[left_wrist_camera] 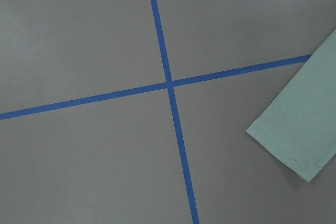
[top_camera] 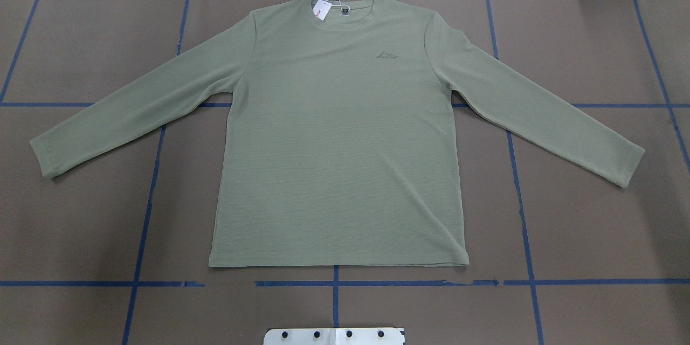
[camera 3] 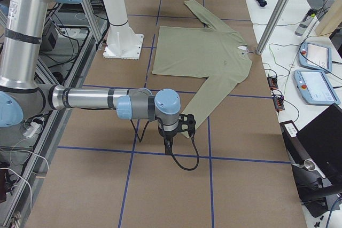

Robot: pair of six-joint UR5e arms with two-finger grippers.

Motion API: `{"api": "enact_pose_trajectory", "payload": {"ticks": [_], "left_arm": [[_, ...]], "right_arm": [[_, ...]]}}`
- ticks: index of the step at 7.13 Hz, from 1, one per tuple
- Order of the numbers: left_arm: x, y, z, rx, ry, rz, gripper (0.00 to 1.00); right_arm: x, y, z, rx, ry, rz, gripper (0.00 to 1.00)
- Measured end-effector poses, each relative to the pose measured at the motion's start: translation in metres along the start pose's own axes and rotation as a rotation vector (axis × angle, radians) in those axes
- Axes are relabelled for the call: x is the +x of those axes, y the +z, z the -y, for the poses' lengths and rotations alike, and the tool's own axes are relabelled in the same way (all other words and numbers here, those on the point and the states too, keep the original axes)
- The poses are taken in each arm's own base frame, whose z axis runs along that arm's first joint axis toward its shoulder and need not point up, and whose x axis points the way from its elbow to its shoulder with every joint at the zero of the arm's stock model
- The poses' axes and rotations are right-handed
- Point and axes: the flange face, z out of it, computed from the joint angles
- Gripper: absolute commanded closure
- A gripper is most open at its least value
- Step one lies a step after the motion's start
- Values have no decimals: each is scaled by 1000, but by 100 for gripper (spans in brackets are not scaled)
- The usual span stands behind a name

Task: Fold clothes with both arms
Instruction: 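Move the right gripper toward the cuff of the sleeve nearest it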

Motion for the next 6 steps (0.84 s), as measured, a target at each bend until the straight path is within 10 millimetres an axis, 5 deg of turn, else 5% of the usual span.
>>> {"api": "enact_pose_trajectory", "payload": {"ticks": [4,6], "left_arm": [[18,1,7,33,72,-2,0],[31,2,19,103,163,4,0]], "right_arm": [[-4,-3,5,7,-9,3,0],[-25,-20,23,60,-51,58,0]]}}
